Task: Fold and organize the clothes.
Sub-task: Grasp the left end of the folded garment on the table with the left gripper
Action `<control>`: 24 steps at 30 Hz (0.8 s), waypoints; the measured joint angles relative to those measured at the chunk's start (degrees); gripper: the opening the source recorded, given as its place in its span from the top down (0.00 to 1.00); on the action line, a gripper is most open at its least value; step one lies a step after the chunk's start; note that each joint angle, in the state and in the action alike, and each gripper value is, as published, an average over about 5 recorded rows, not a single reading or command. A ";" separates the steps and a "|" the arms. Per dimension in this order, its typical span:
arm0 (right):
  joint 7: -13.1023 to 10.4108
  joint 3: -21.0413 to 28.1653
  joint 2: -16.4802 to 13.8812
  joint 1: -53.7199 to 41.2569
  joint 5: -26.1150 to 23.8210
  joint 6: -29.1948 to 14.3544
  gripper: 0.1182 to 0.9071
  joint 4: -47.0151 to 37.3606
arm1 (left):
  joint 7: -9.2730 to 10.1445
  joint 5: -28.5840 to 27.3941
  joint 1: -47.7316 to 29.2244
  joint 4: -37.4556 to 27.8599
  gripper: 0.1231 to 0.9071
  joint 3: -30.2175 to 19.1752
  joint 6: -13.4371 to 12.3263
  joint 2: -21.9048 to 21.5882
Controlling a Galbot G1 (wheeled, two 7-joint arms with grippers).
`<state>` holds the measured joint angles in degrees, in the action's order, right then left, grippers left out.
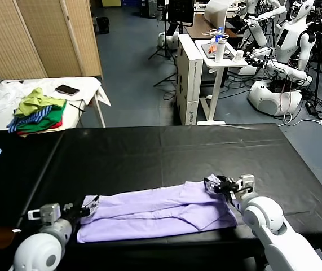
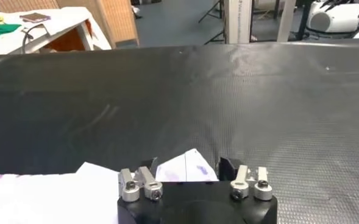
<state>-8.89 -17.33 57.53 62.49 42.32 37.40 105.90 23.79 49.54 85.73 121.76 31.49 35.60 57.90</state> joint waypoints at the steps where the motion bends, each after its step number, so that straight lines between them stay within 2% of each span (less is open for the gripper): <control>1: 0.01 -0.05 0.08 0.10 -0.28 -0.11 0.53 -0.05 | 0.00 0.02 -0.02 -0.04 0.55 -0.02 0.00 0.07; 5: -0.46 -0.50 0.70 0.95 -2.06 -1.06 0.80 0.15 | 0.01 0.30 -0.09 -0.17 0.86 -0.13 0.08 0.46; 8: -1.93 -1.15 1.36 1.88 -3.41 -2.03 0.92 0.76 | -0.11 0.15 -0.49 -0.44 0.96 -0.45 -0.02 0.78; 12: -4.34 -2.41 2.49 3.31 -4.22 -2.34 0.96 2.04 | -0.98 -1.64 -1.63 -1.29 0.96 -1.41 -0.92 0.97; 15: -5.11 -3.51 3.29 4.53 -4.60 -2.04 0.96 3.09 | -1.83 -2.74 -2.86 -2.13 0.96 -2.38 -1.48 0.97; 21: -4.82 -4.66 3.61 5.96 -4.16 -0.53 0.96 4.88 | -2.26 -2.92 -5.57 -3.52 0.96 -4.62 -1.57 1.10; 24: -4.08 -5.21 3.14 6.60 -3.97 -0.06 0.87 5.86 | -2.13 -3.50 -5.76 -3.34 0.96 -4.88 -1.41 1.21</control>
<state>-12.97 -22.54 60.67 69.09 38.35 37.34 111.76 21.66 46.04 79.98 118.42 26.61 34.18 59.11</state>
